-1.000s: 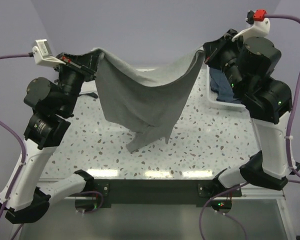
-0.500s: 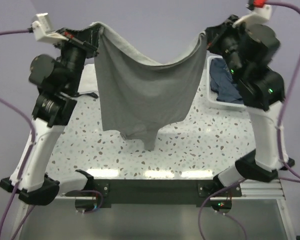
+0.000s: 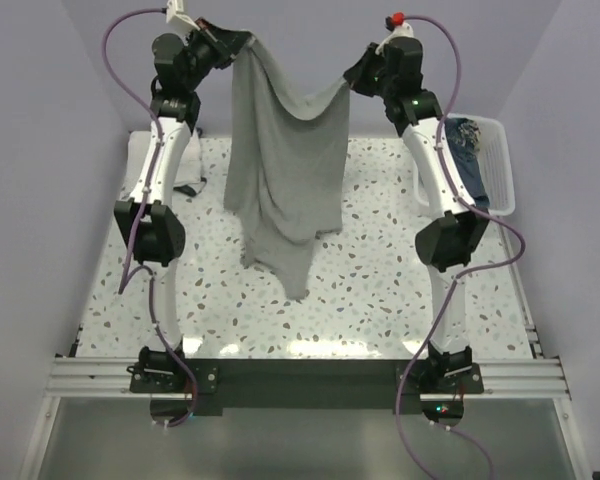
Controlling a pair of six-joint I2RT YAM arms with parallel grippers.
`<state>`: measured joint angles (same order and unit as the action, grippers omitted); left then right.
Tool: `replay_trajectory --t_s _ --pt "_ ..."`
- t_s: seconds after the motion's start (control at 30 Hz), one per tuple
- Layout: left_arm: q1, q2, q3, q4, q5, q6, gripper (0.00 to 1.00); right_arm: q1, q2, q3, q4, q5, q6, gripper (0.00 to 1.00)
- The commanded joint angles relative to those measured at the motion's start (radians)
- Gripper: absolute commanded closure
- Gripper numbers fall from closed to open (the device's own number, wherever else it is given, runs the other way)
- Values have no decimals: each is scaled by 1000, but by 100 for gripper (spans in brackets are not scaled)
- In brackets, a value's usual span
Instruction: Fold and stack the tank tops
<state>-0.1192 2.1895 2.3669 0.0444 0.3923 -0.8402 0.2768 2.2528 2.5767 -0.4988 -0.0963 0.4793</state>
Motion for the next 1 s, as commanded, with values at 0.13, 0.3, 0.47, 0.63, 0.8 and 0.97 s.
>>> replay_trajectory --t_s 0.13,0.3,0.47,0.63,0.8,0.97 --pt "88 -189 66 500 115 -57 100 -19 -318 -25 488 43 -47 100" --pt "200 -209 43 592 186 -231 100 -22 -475 -162 505 87 -106 100" --pt "205 -330 -376 819 252 -358 100 -22 -582 -489 460 87 -97 100" --pt "162 -598 -1064 977 249 -416 100 -22 -773 -977 431 93 -18 100" --pt "79 -920 -1710 809 155 -381 100 -21 -939 -1425 349 46 103 100" --pt "12 -1229 -1942 309 37 -165 100 -21 -1163 -1823 220 47 196 100"
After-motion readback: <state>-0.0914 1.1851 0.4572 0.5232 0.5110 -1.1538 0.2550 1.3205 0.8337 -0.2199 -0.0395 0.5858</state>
